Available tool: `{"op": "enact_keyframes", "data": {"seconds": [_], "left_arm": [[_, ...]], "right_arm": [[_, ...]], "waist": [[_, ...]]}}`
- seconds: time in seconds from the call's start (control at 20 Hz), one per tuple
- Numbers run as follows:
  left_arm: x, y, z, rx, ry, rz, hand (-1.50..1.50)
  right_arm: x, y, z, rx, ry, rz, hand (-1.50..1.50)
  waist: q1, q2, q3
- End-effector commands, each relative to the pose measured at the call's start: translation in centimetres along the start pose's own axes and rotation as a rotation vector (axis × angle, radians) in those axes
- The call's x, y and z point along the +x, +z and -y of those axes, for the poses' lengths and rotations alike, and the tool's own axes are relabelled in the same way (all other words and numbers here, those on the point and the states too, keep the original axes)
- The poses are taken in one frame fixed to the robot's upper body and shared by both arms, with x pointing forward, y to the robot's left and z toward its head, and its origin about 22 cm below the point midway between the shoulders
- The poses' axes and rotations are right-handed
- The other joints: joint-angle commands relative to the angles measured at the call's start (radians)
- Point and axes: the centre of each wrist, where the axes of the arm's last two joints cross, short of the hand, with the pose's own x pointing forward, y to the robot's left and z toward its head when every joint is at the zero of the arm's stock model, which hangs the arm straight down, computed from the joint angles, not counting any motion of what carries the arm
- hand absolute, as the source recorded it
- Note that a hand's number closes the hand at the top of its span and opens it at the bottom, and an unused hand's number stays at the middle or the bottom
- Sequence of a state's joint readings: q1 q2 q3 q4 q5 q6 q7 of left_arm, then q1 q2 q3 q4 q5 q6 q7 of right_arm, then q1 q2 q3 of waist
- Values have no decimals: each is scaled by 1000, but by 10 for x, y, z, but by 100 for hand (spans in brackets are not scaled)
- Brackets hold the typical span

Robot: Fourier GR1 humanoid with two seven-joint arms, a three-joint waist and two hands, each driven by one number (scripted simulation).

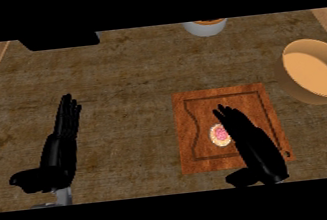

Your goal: Pick the cupcake from the cutting board and place it in the pot

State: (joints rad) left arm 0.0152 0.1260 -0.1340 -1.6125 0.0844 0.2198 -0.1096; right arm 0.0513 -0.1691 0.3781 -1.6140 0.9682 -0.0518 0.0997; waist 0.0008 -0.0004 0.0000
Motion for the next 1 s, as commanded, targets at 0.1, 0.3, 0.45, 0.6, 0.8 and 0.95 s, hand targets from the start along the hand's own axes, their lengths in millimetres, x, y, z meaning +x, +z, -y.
{"op": "enact_keyframes", "data": {"seconds": [0.1, 0.3, 0.45, 0.6, 0.8, 0.95], "left_arm": [[-11, -3, 21, 23, -4, 7, 0], [-7, 2, 9, 0, 5, 3, 0], [7, 0, -3, 20, -12, 4, 0], [-14, -29, -19, 10, 29, 29, 0], [-4, -1, -1, 5, 2, -1, 0], [-3, -5, 1, -6, -5, -1, 0]], "right_arm": [[-7, -1, -8, -139, 77, 82, 150], [-5, -28, 2, -196, 80, 84, 150], [-11, -15, 7, -196, 104, 114, 150], [-1, -10, -15, -209, 80, 135, 150], [10, -23, 15, 10, 187, 149, 150], [14, -28, 14, 252, 295, 161, 150]], "waist": [[-4, 0, 0], [2, 0, 0], [0, 0, 0], [-4, 1, 0], [6, -1, -1], [12, -1, -2]]}}
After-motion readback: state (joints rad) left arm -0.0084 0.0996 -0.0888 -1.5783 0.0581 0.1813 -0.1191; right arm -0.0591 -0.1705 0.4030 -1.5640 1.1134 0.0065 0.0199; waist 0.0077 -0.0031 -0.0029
